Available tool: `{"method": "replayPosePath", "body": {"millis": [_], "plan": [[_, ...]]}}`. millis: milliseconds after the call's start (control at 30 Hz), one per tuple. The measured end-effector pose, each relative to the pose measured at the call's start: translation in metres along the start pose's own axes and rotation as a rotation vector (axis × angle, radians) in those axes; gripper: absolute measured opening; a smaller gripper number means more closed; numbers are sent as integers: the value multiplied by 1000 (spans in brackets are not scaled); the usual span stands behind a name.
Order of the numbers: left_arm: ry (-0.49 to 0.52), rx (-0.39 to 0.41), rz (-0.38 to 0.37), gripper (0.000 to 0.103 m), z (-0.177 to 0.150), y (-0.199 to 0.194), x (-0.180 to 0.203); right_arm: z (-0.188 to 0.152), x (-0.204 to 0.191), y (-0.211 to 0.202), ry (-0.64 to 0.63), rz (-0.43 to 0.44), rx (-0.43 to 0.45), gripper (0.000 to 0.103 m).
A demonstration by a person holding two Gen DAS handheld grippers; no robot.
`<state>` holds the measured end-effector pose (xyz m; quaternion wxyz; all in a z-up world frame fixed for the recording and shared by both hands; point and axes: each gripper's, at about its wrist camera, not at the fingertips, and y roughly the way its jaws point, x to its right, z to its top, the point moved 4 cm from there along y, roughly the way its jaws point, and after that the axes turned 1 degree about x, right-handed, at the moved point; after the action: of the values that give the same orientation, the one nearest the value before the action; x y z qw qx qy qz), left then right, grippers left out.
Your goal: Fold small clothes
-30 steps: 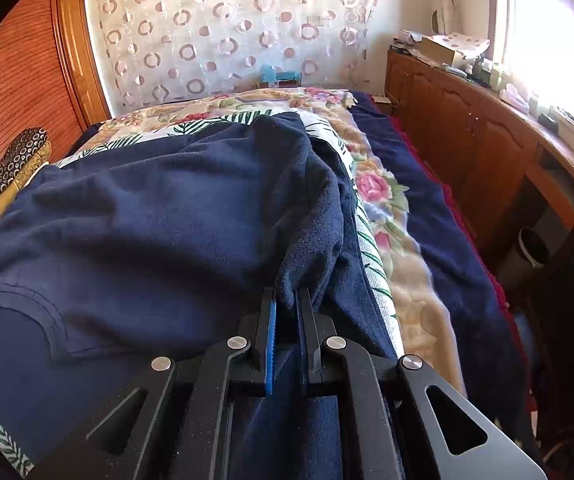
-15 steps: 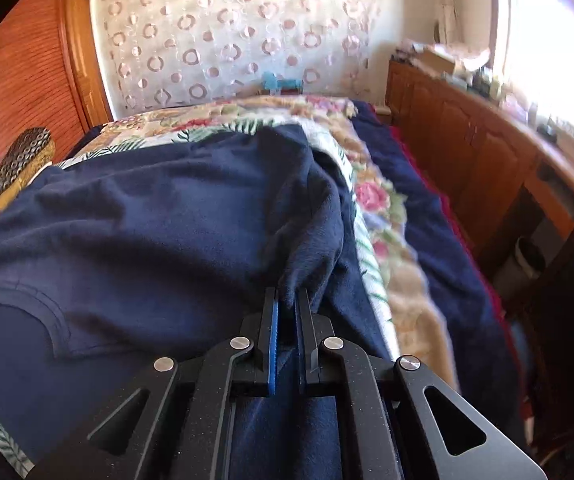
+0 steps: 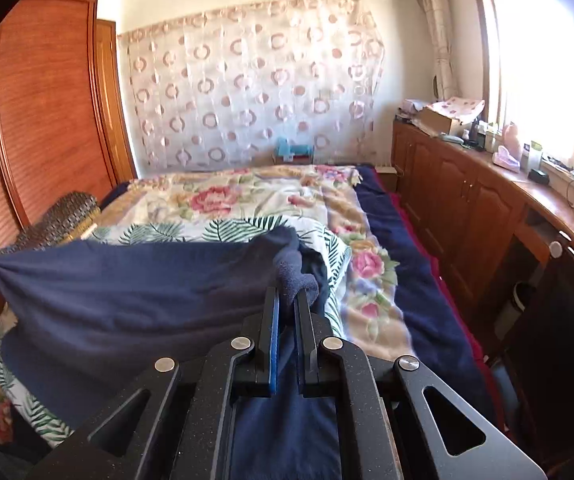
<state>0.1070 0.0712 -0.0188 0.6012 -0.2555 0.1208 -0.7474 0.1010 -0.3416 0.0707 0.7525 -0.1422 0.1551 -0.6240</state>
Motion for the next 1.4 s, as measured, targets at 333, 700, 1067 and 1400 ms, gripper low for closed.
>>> {"method": "replayPosePath", "body": {"millis": [333,700,1067,1400], "plan": [[4,-168,50,6,-69,18,-18,-70,14,13,35,0,-149,6],[54,-190,99,7,-86,17,-6,-68,14,9,35,-24,-161,11],[78,-131,103,68,-73,1,0,-63,-16,-14,-32,-30,-69,42],[90,-179,100,79,-88,17,6,-79,-83,1,-89,157,-100,44]]}}
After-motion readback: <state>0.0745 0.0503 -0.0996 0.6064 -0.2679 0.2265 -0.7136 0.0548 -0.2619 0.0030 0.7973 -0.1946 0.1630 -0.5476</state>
